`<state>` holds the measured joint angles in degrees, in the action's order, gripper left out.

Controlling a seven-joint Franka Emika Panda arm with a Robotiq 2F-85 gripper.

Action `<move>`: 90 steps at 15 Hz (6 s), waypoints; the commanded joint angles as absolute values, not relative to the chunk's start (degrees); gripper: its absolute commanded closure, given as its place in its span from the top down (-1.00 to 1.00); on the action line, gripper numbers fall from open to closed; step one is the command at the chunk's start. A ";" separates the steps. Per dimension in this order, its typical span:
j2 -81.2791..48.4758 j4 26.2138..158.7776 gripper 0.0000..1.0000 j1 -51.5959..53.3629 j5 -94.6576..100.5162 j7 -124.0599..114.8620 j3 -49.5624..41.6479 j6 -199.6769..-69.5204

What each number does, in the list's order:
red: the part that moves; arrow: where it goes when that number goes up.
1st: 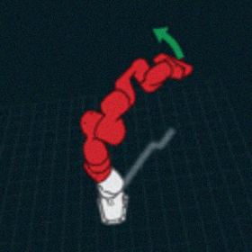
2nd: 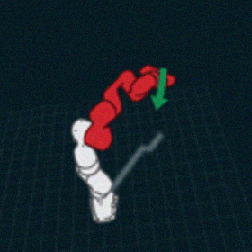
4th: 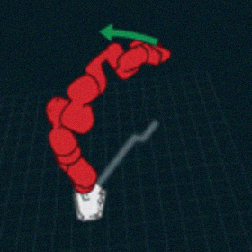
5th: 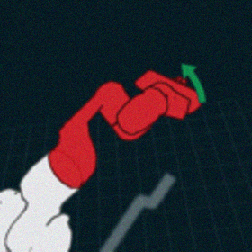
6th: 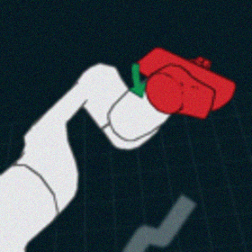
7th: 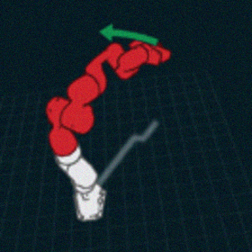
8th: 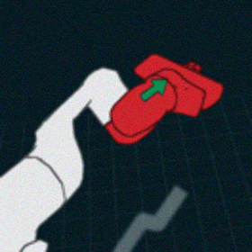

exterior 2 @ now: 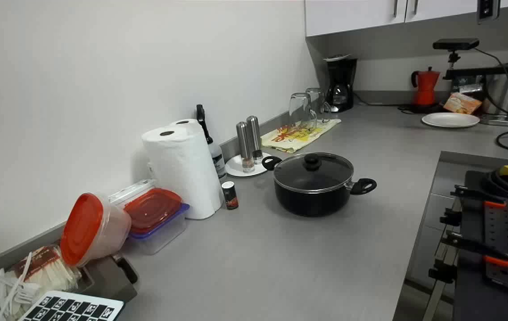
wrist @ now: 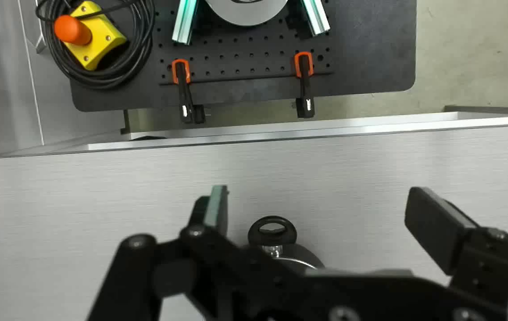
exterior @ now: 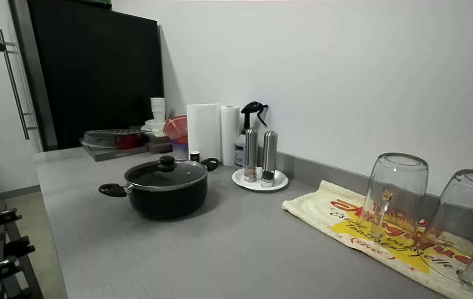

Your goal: Take the lid off the pot on the counter

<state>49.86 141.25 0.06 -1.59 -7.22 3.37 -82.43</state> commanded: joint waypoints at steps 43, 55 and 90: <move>-15.24 104.93 1.00 2.08 6.61 -34.85 1.67 -106.84; -22.84 102.92 1.00 3.71 4.76 -34.79 -0.77 -105.15; -32.76 98.62 1.00 4.11 1.17 -40.78 -3.48 -112.63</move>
<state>-31.14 100.68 3.27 2.45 -40.05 -2.71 -112.83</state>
